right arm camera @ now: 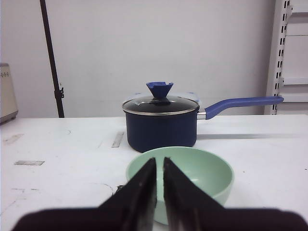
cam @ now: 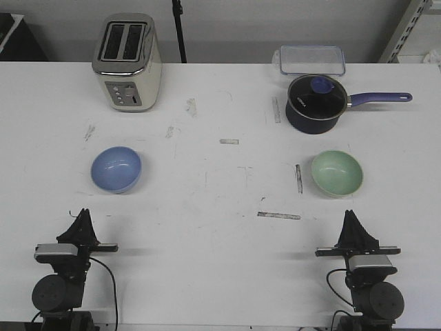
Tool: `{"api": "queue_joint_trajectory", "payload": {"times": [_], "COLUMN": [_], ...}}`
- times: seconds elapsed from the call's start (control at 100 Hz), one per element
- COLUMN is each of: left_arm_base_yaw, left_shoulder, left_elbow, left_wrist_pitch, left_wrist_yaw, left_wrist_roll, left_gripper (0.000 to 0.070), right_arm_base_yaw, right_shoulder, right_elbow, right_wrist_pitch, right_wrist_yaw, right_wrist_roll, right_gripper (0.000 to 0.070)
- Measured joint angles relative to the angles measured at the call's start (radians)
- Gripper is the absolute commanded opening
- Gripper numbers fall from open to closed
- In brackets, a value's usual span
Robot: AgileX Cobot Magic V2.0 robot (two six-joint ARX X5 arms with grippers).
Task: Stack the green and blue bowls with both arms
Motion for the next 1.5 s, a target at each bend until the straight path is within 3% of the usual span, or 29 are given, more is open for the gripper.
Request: {"api": "queue_joint_trajectory", "payload": {"times": [0.26,0.59,0.92,1.29,1.5], "left_arm_base_yaw": [0.0,0.0,0.0,0.0,0.0], "left_shoulder": [0.0,0.0,0.0,0.0,0.0], "left_elbow": [0.0,0.0,0.0,0.0,0.0], "left_wrist_pitch": [0.0,0.0,0.0,0.0,0.0], "left_wrist_yaw": [0.0,0.0,0.0,0.0,0.0], "left_wrist_roll": [0.0,0.0,0.0,0.0,0.0], "left_gripper": [0.0002,0.0002,0.0002,0.0002,0.0002], "right_arm_base_yaw": [0.0,0.0,0.0,0.0,-0.04], "right_shoulder": [0.0,0.093,0.466,0.917,1.16], "right_elbow": [0.001,0.177,0.452,0.841,1.104], "right_wrist_pitch": [-0.003,-0.156,-0.376,-0.787,-0.93], "right_wrist_yaw": [0.0,0.057,0.053,0.055,0.043], "right_wrist_roll": [0.0,0.0,0.0,0.0,0.033], "right_gripper": [0.0014,0.0013,0.0013,0.0013,0.0014]}}
